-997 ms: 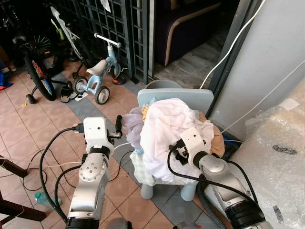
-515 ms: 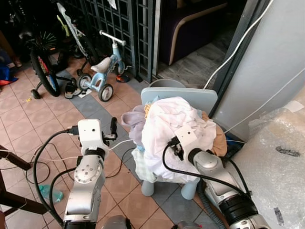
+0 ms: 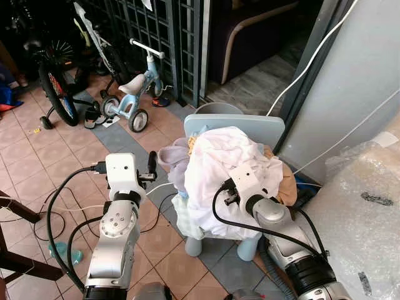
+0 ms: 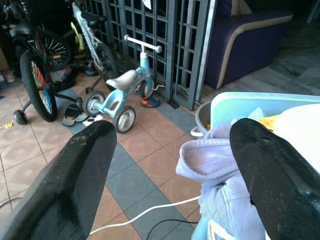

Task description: Clothes washing

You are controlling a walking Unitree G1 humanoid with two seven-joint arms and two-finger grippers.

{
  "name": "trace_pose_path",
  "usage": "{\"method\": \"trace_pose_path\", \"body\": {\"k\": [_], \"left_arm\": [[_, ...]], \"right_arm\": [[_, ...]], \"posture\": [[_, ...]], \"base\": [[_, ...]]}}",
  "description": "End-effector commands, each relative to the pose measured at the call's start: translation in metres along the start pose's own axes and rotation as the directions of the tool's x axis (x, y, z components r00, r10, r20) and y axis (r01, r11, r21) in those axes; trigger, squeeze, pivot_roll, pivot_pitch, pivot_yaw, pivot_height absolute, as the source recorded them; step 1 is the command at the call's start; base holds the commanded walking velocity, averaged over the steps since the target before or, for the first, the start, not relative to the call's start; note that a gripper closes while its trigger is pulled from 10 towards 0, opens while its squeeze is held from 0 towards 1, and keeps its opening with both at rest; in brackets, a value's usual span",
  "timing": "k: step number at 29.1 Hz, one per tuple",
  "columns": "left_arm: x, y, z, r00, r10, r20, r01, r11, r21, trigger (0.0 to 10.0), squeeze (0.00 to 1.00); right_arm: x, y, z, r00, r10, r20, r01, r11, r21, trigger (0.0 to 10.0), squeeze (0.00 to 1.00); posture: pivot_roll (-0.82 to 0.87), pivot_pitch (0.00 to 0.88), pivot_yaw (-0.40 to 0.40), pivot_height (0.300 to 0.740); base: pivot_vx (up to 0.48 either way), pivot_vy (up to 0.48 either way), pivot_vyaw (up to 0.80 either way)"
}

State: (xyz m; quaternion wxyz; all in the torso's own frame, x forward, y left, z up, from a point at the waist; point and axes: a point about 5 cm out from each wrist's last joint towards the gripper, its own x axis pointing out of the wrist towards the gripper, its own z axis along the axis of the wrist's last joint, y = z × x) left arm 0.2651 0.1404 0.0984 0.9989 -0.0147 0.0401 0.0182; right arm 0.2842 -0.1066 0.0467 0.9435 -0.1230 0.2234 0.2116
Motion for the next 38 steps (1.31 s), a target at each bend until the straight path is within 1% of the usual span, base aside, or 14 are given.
{"method": "trace_pose_path", "body": {"k": [1,8,12,16,18,21,23,25,26,30,31,33,34,38], "left_arm": [[-0.001,0.001,-0.001,1.0,0.007,-0.004,-0.007,1.0,0.009,10.0,0.0],[-0.003,0.005,-0.006,1.0,0.014,-0.021,-0.014,1.0,0.001,10.0,0.0],[0.001,0.006,-0.005,1.0,0.018,-0.017,-0.018,1.0,-0.005,10.0,0.0],[0.002,0.006,-0.002,0.999,0.032,-0.005,-0.032,0.999,-0.014,10.0,0.0],[0.004,0.004,0.002,0.999,0.051,0.007,-0.051,0.998,-0.022,10.0,0.0],[0.006,0.0,0.005,0.999,0.039,0.023,-0.039,0.999,-0.004,10.0,0.0],[0.01,-0.004,0.012,0.998,0.013,0.053,-0.015,1.0,0.019,10.0,0.0],[0.013,-0.002,0.015,0.998,0.017,0.058,-0.018,1.0,0.019,10.0,0.0],[0.013,-0.002,0.015,0.998,0.017,0.058,-0.018,1.0,0.019,10.0,0.0],[0.015,-0.002,0.011,0.999,0.018,0.044,-0.019,1.0,0.013,10.0,0.0],[0.015,-0.004,0.012,0.999,0.011,0.048,-0.011,1.0,0.012,10.0,0.0],[0.016,-0.005,0.014,0.999,0.006,0.05,-0.007,1.0,0.009,10.0,0.0],[0.017,-0.006,0.015,0.998,0.0,0.057,0.0,1.0,0.004,10.0,0.0],[0.018,-0.006,0.015,0.998,0.0,0.058,0.0,1.0,-0.002,10.0,0.0]], "right_arm": [[0.001,0.003,0.0,1.0,0.008,0.003,-0.008,1.0,0.028,0.0,0.0],[-0.001,0.005,0.008,0.997,0.013,0.082,-0.02,0.996,0.085,0.0,0.0],[-0.004,-0.002,0.033,0.974,-0.033,0.222,-0.01,0.982,0.19,0.0,0.0],[-0.008,-0.011,0.046,0.955,-0.089,0.283,0.03,0.978,0.205,0.0,0.0],[-0.022,-0.032,0.063,0.908,-0.208,0.363,0.123,0.962,0.242,0.0,0.0],[-0.032,-0.043,0.071,0.874,-0.266,0.406,0.157,0.946,0.282,0.0,0.0],[-0.054,-0.064,0.088,0.787,-0.379,0.487,0.234,0.914,0.333,0.0,0.0],[-0.064,-0.077,0.099,0.729,-0.435,0.529,0.289,0.896,0.338,0.0,0.0],[-0.064,-0.077,0.099,0.729,-0.435,0.529,0.289,0.896,0.338,0.0,0.0],[-0.075,-0.099,0.123,0.631,-0.522,0.574,0.385,0.853,0.353,0.0,0.0],[-0.077,-0.105,0.128,0.616,-0.54,0.574,0.399,0.841,0.365,4.6,0.0],[-0.078,-0.108,0.13,0.609,-0.552,0.57,0.405,0.834,0.374,4.6,0.0],[-0.079,-0.11,0.131,0.61,-0.553,0.568,0.414,0.833,0.366,10.0,0.0],[-0.079,-0.113,0.132,0.605,-0.558,0.568,0.434,0.829,0.353,10.0,0.0]], "posture": [[0.01,0.036,0.017,0.74],[0.01,0.014,0.015,0.74],[-0.01,0.015,0.02,0.74],[-0.02,0.023,0.022,0.74],[-0.01,0.033,0.011,0.74],[0.0,0.038,0.008,0.74],[-0.01,0.051,0.006,0.74],[-0.02,0.053,0.015,0.74],[-0.02,0.053,0.015,0.74],[-0.04,0.044,0.023,0.74],[-0.04,0.04,0.024,0.74],[-0.03,0.038,0.022,0.74],[-0.03,0.036,0.023,0.74],[-0.04,0.033,0.026,0.74]], "base": [[0.0,0.0,0.0],[0.0,0.0,0.0],[0.0,0.0,0.0],[0.0,0.0,0.0],[0.0,0.0,0.0],[0.0,0.0,0.0],[0.0,0.0,0.0],[0.0,0.0,0.0],[0.0,0.0,0.0],[0.0,0.0,0.0],[0.0,0.0,0.0],[0.0,0.0,0.0],[0.0,0.0,-0.69],[0.0,-0.305,-0.76]]}}
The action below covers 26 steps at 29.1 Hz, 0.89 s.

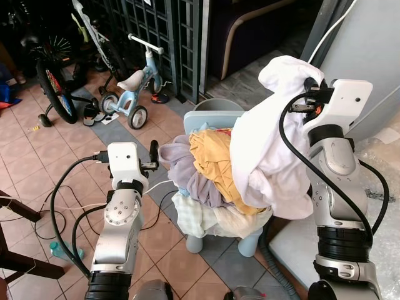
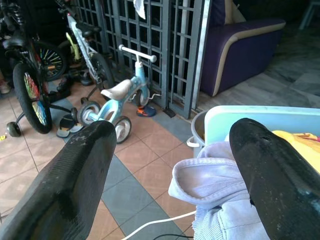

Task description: Clothes washing

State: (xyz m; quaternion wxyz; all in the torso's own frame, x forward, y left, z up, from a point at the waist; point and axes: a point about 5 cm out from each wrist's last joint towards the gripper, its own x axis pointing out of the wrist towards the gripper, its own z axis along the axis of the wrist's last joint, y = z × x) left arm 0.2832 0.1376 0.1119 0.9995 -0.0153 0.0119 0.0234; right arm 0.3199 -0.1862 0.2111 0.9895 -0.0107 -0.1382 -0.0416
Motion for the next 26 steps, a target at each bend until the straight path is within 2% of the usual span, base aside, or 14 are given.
{"method": "trace_pose_path", "body": {"k": [1,4,8,10,11,12,14,16,20,23,25,26], "left_arm": [[0.0,0.0,-0.001,1.0,-0.009,-0.001,0.009,1.0,0.004,10.0,0.0],[-0.002,0.003,-0.003,1.0,-0.009,-0.004,0.009,1.0,0.01,10.0,0.0],[-0.002,0.005,-0.005,1.0,-0.008,-0.011,0.008,1.0,0.017,10.0,0.0],[-0.002,0.005,-0.005,1.0,-0.007,-0.011,0.008,1.0,0.017,10.0,0.0],[-0.001,0.004,-0.005,1.0,-0.007,-0.011,0.007,1.0,0.015,10.0,0.0],[-0.001,0.004,-0.005,1.0,-0.007,-0.011,0.007,1.0,0.015,10.0,0.0],[0.001,0.002,-0.004,1.0,-0.007,-0.011,0.007,1.0,0.008,10.0,0.0],[0.001,0.001,-0.004,1.0,-0.008,-0.011,0.008,1.0,0.005,10.0,0.0],[0.002,0.001,-0.004,1.0,-0.01,-0.01,0.01,1.0,0.001,10.0,0.0],[0.001,0.001,-0.004,1.0,-0.007,-0.007,0.007,1.0,-0.001,10.0,0.0],[0.001,0.0,-0.004,1.0,-0.004,-0.005,0.004,1.0,-0.002,10.0,0.0],[0.001,0.0,-0.004,1.0,-0.002,-0.004,0.002,1.0,-0.002,10.0,0.0]], "right_arm": [[0.004,-0.007,0.005,0.999,-0.032,0.021,0.033,0.999,-0.015,10.0,0.0],[0.008,-0.014,0.009,0.998,-0.051,0.035,0.052,0.998,-0.025,10.0,0.0],[0.026,-0.035,0.027,0.99,-0.1,0.103,0.109,0.99,-0.088,10.0,0.0],[0.029,-0.04,0.031,0.987,-0.11,0.117,0.122,0.988,-0.1,10.0,0.0],[0.038,-0.052,0.042,0.981,-0.122,0.149,0.142,0.981,-0.132,10.0,0.0],[0.038,-0.052,0.042,0.981,-0.122,0.149,0.142,0.981,-0.132,10.0,0.0],[0.053,-0.072,0.06,0.969,-0.156,0.191,0.189,0.968,-0.167,10.0,0.0],[0.058,-0.079,0.065,0.966,-0.166,0.199,0.203,0.962,-0.184,10.0,0.0],[0.073,-0.109,0.094,0.929,-0.267,0.256,0.323,0.923,-0.211,10.0,0.0],[0.077,-0.131,0.11,0.873,-0.4,0.277,0.453,0.876,-0.163,10.0,0.0],[0.078,-0.141,0.109,0.85,-0.466,0.245,0.508,0.848,-0.151,10.0,0.0],[0.078,-0.142,0.103,0.853,-0.474,0.218,0.51,0.845,-0.159,10.0,0.0]], "posture": [[-0.04,0.032,0.029,0.74],[-0.04,0.03,0.031,0.74],[-0.04,0.027,0.031,0.74],[-0.04,0.024,0.03,0.74],[-0.04,0.024,0.03,0.74],[-0.04,0.024,0.03,0.74],[-0.03,0.02,0.031,0.74],[-0.03,0.02,0.031,0.74],[-0.03,0.015,0.028,0.74],[-0.02,0.012,0.023,0.74],[-0.02,0.012,0.02,0.74],[-0.01,0.013,0.018,0.74]], "base": [[0.0,-0.3,-0.76],[0.0,-0.301,-0.76],[0.0,-0.322,-0.76],[0.0,-0.322,-0.76],[0.0,-0.311,-0.76],[0.0,-0.311,-0.76],[0.0,0.0,-0.76],[0.0,0.0,-0.76],[0.0,0.0,-0.78],[0.0,0.0,-0.78],[0.0,0.0,-0.79],[0.0,0.0,-0.79]]}}
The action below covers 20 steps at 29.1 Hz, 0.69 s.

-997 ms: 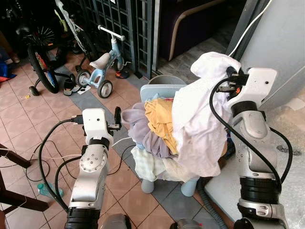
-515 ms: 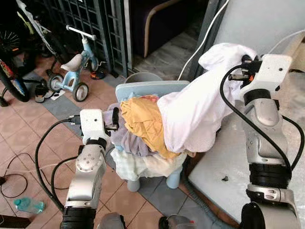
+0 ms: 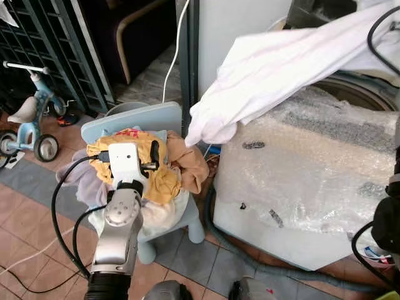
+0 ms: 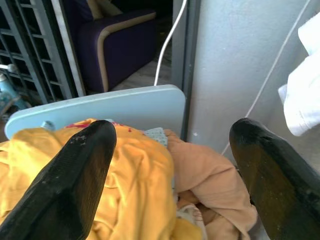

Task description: Clothes washing

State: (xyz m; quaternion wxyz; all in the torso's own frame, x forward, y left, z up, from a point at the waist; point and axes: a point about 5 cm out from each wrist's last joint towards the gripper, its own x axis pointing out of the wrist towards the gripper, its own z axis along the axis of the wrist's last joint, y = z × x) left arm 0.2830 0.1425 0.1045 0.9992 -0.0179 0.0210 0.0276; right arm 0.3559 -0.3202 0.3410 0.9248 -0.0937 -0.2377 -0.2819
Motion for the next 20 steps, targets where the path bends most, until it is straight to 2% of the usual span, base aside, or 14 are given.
{"method": "trace_pose_path", "body": {"k": [1,3,4,5,7,8,10,11,12,14,15,16,17,20], "left_arm": [[0.0,-0.005,0.003,1.0,-0.008,0.014,0.008,1.0,0.002,10.0,0.0],[-0.001,-0.005,0.003,1.0,-0.004,0.014,0.004,1.0,0.001,10.0,0.0],[-0.001,-0.005,0.003,1.0,-0.004,0.014,0.004,1.0,0.001,10.0,0.0],[-0.002,-0.005,0.002,1.0,-0.005,0.012,0.005,1.0,0.001,10.0,0.0],[-0.003,-0.006,0.001,1.0,-0.006,0.01,0.006,1.0,0.001,10.0,0.0],[-0.003,-0.006,0.002,1.0,-0.009,0.01,0.009,1.0,0.001,10.0,0.0],[-0.003,-0.007,0.002,1.0,-0.013,0.009,0.013,1.0,0.0,10.0,0.0],[-0.003,-0.007,0.002,1.0,-0.014,0.008,0.014,1.0,0.0,10.0,0.0],[-0.002,-0.007,0.001,1.0,-0.016,0.007,0.016,1.0,0.001,10.0,0.0],[-0.002,-0.006,0.001,1.0,-0.017,0.007,0.017,1.0,0.002,10.0,0.0],[-0.002,-0.006,0.002,1.0,-0.018,0.008,0.018,1.0,0.003,10.0,0.0],[-0.002,-0.006,0.002,1.0,-0.018,0.008,0.018,1.0,0.003,10.0,0.0],[-0.001,-0.007,0.002,1.0,-0.02,0.008,0.02,1.0,0.004,10.0,0.0],[-0.002,-0.008,0.002,1.0,-0.022,0.007,0.022,1.0,0.003,10.0,0.0]], "right_arm": [[-0.001,-0.005,-0.016,0.996,-0.033,-0.085,0.033,0.999,-0.011,10.0,0.0],[-0.011,0.012,-0.045,0.971,0.074,-0.227,-0.076,0.997,-0.003,10.0,0.0],[-0.011,0.012,-0.045,0.971,0.074,-0.227,-0.076,0.997,-0.003,10.0,0.0],[-0.021,0.027,-0.062,0.944,0.161,-0.287,-0.162,0.987,0.02,10.0,0.0],[-0.028,0.036,-0.069,0.927,0.213,-0.308,-0.212,0.977,0.039,10.0,0.0],[-0.038,0.048,-0.079,0.887,0.3,-0.351,-0.296,0.953,0.068,10.0,0.0],[-0.049,0.061,-0.086,0.85,0.389,-0.354,-0.364,0.921,0.137,10.0,0.0],[-0.053,0.064,-0.087,0.843,0.415,-0.344,-0.383,0.91,0.16,10.0,0.61],[-0.059,0.071,-0.087,0.815,0.477,-0.329,-0.432,0.878,0.205,10.0,1.0],[-0.06,0.074,-0.088,0.801,0.502,-0.326,-0.451,0.865,0.222,10.0,1.0],[-0.063,0.08,-0.081,0.782,0.56,-0.272,-0.499,0.825,0.263,10.0,1.0],[-0.063,0.08,-0.081,0.782,0.56,-0.272,-0.499,0.825,0.263,10.0,1.0],[-0.065,0.086,-0.068,0.759,0.628,-0.17,-0.555,0.761,0.335,10.0,1.0],[-0.066,0.088,-0.057,0.746,0.661,-0.082,-0.567,0.695,0.443,10.0,1.0]], "posture": [[-0.01,0.013,0.017,0.74],[-0.02,0.018,0.018,0.74],[-0.02,0.018,0.018,0.74],[-0.02,0.018,0.018,0.74],[-0.02,0.022,0.019,0.74],[-0.02,0.025,0.022,0.74],[-0.02,0.027,0.024,0.74],[-0.02,0.029,0.025,0.74],[-0.03,0.03,0.025,0.74],[-0.03,0.031,0.026,0.74],[-0.03,0.034,0.027,0.74],[-0.03,0.034,0.027,0.74],[-0.03,0.035,0.027,0.74],[-0.04,0.037,0.027,0.74]], "base": [[0.0,0.0,-0.79],[0.0,0.0,-0.78],[0.0,0.0,-0.77],[0.0,0.0,0.0],[0.0,0.0,0.0],[0.0,0.0,0.0],[0.0,0.0,0.0],[0.0,0.0,0.0],[0.0,0.0,0.0],[0.0,0.0,0.0],[0.0,0.0,0.0],[0.0,0.0,0.0],[0.0,0.0,0.0],[0.0,0.0,0.0]]}}
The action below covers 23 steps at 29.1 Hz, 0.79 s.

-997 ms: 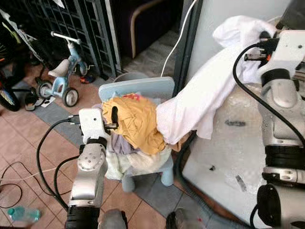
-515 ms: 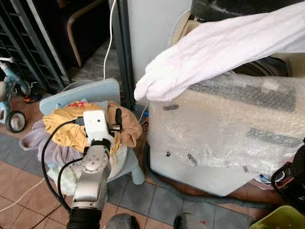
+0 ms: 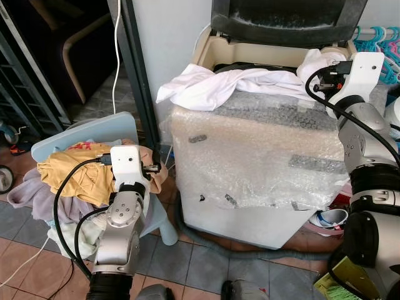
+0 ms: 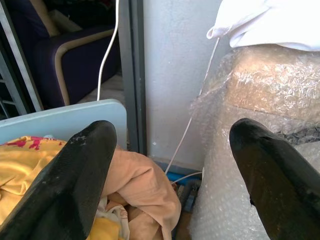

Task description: Clothes washing

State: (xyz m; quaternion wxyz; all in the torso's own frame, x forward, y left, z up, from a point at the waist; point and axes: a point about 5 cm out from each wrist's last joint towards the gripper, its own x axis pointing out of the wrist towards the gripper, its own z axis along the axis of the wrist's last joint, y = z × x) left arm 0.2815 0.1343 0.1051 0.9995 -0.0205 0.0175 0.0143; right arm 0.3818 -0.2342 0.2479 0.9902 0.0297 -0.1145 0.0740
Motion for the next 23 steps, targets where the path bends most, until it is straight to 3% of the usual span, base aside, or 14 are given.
{"method": "trace_pose_path", "body": {"k": [1,2,3,6,10,12,14,18,23], "left_arm": [[0.0,-0.001,0.001,1.0,0.001,0.0,-0.001,1.0,0.006,10.0,0.0],[0.0,-0.001,0.001,1.0,0.001,0.0,-0.001,1.0,0.006,10.0,0.0],[-0.001,-0.002,0.001,1.0,-0.001,-0.001,0.001,1.0,0.006,10.0,0.0],[-0.001,-0.002,0.001,1.0,-0.001,-0.002,0.001,1.0,0.006,10.0,0.0],[-0.002,0.001,0.0,1.0,0.004,-0.002,-0.004,1.0,0.009,10.0,0.0],[-0.001,0.002,0.001,1.0,0.006,-0.001,-0.006,1.0,0.008,10.0,0.0],[-0.002,0.003,0.001,1.0,0.016,-0.002,-0.016,1.0,-0.001,10.0,0.0],[-0.002,0.004,0.001,1.0,0.025,-0.005,-0.025,1.0,-0.008,10.0,0.0],[-0.001,0.003,0.0,0.999,0.024,-0.022,-0.025,1.0,-0.014,10.0,0.0]], "right_arm": [[-0.002,0.006,0.014,0.994,0.076,0.081,-0.088,0.985,0.15,10.0,1.0],[-0.002,0.006,0.014,0.994,0.076,0.081,-0.088,0.985,0.15,10.0,1.0],[-0.004,0.008,0.018,0.989,0.099,0.111,-0.121,0.97,0.211,10.0,1.0],[-0.006,0.006,0.017,0.99,0.089,0.108,-0.11,0.973,0.203,10.0,1.0],[-0.012,0.006,0.012,0.994,0.07,0.084,-0.077,0.994,0.084,10.0,1.0],[-0.016,0.01,0.008,0.996,0.046,0.074,-0.044,0.999,-0.026,10.0,1.0],[-0.027,0.022,-0.001,0.996,0.039,0.083,-0.029,0.993,-0.114,10.0,1.0],[-0.043,0.041,-0.013,0.995,0.035,0.093,-0.024,0.992,-0.125,10.0,1.0],[-0.059,0.079,-0.027,0.988,0.134,0.08,-0.123,0.985,-0.124,10.0,1.0]], "posture": [[-0.03,0.037,0.027,0.74],[-0.03,0.037,0.027,0.74],[-0.03,0.039,0.028,0.74],[-0.03,0.04,0.027,0.74],[-0.03,0.041,0.027,0.74],[-0.03,0.042,0.026,0.74],[-0.03,0.042,0.025,0.74],[-0.03,0.045,0.027,0.74],[-0.04,0.047,0.032,0.74]], "base": [[0.0,0.0,0.0],[0.0,0.0,0.0],[0.0,0.0,0.0],[0.0,0.0,0.0],[0.0,0.0,0.0],[0.0,0.0,0.0],[0.0,0.0,0.0],[0.0,0.0,0.0],[0.0,0.166,0.0]]}}
